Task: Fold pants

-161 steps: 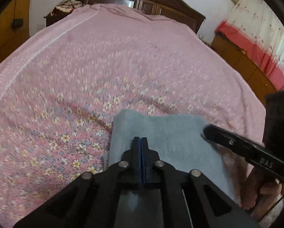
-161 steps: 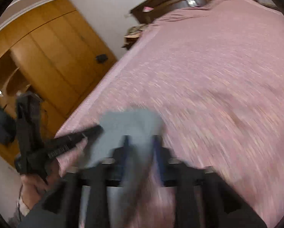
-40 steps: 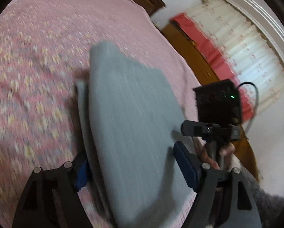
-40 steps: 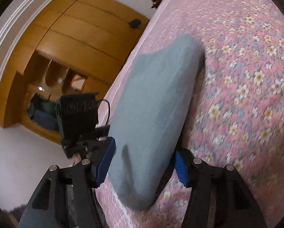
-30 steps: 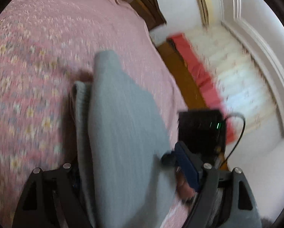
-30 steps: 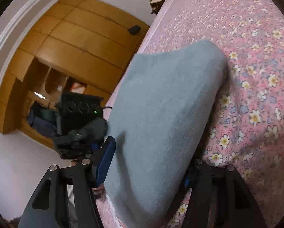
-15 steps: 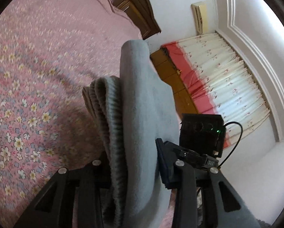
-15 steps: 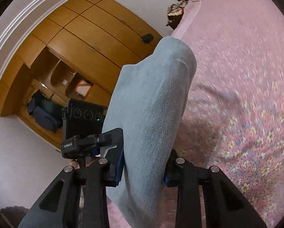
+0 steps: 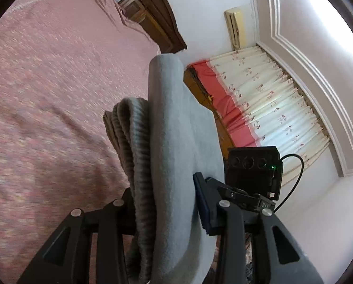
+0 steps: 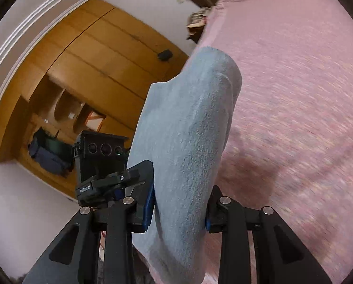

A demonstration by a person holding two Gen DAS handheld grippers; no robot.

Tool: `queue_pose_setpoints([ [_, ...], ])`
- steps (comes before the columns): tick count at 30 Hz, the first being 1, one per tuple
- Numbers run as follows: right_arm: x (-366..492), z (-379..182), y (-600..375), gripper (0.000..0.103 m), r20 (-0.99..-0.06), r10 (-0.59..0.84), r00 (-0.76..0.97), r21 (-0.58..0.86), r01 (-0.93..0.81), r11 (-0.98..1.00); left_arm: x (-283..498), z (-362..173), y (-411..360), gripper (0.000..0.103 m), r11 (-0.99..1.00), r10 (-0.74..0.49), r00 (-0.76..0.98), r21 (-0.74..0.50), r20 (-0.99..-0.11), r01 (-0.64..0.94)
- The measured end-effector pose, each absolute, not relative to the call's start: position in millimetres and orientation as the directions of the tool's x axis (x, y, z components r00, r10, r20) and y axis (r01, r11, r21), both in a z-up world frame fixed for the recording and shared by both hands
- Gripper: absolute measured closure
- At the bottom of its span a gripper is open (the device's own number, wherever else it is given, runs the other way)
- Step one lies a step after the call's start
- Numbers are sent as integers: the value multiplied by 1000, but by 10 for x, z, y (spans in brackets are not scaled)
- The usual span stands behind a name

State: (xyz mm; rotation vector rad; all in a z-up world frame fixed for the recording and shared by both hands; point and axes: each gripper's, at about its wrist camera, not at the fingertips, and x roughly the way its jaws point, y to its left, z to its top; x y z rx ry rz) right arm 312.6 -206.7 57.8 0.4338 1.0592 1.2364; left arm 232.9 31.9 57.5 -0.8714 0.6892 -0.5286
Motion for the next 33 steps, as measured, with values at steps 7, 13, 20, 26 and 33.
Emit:
queue_pose_setpoints([
  [7,3345,221,-2775,67,-412,910,-42,818,-457,350,2650,340,-388,64,579,-695,601,-802,-395,143],
  [13,3587,-242,-2971,65,-384,921,-60,872,-352,341,2874,131,-853,64,618,-678,586,-776,-444,125],
  [20,3696,-491,-2866,65,-442,893,-78,851,-351,391,3040,-182,-1014,64,659,-636,576,-750,-513,61],
  [26,3663,-411,-2798,65,-458,887,-62,808,-445,387,3008,-427,-968,64,611,-653,602,-789,-459,61],
  [33,3675,-508,-2914,65,-428,903,-27,803,-469,367,2961,-468,-1086,64,638,-623,630,-767,-465,64],
])
